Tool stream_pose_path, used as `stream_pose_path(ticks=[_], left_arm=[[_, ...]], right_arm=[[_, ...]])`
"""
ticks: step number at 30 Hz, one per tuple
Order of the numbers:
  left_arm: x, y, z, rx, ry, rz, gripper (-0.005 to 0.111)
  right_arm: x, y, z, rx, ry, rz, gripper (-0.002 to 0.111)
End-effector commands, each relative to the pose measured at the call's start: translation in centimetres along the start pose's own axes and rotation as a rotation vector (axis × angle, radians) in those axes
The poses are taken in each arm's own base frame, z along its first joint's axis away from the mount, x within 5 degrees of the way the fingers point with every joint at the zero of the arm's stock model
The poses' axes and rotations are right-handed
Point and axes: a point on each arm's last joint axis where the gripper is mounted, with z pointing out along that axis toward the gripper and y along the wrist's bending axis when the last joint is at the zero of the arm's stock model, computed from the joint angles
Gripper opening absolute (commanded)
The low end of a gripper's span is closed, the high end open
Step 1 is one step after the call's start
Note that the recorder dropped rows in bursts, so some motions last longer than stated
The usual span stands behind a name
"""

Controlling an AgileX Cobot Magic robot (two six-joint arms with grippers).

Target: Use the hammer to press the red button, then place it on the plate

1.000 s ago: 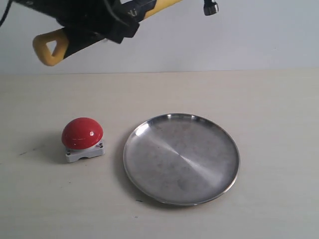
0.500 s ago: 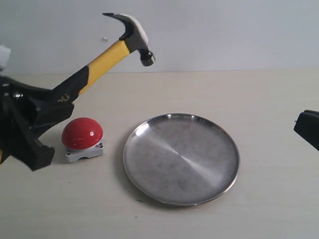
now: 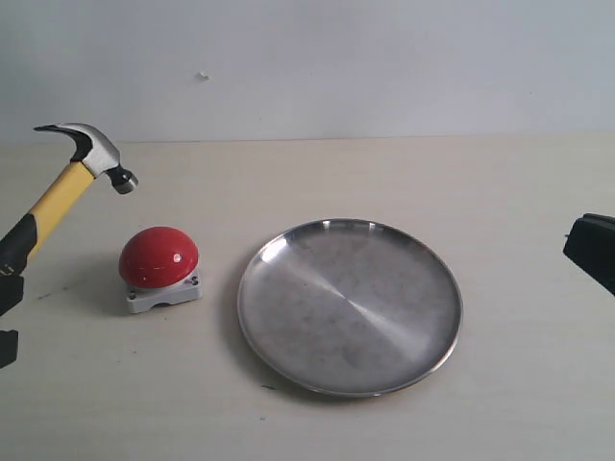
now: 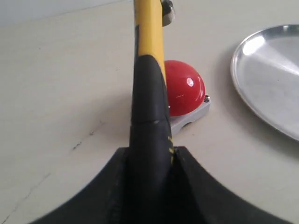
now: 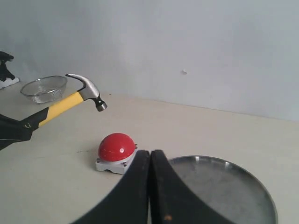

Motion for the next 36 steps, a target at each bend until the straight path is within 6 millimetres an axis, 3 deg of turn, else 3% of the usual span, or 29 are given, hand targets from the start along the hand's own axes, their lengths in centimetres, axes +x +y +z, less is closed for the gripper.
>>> stream_pose_path(ticks=[1,23,36], left_arm=[[-0.9,0.3,-0.3,-0.032,-0.071,-0.016,0.0],[-0.5,0.1,-0.2,-0.01,-0.034,-0.018,0.0],[-2.9,0.2,-1.3,-0.017,-0.141,-0.013,0.0]], right_arm=[[0.2,0.0,0.0,-0.001,0.006,-0.004,0.0],[0.2,0.0,0.0,-0.001,0.006,-0.004,0.0],[0.2,0.0,0.0,-0.001,0.006,-0.004,0.0]])
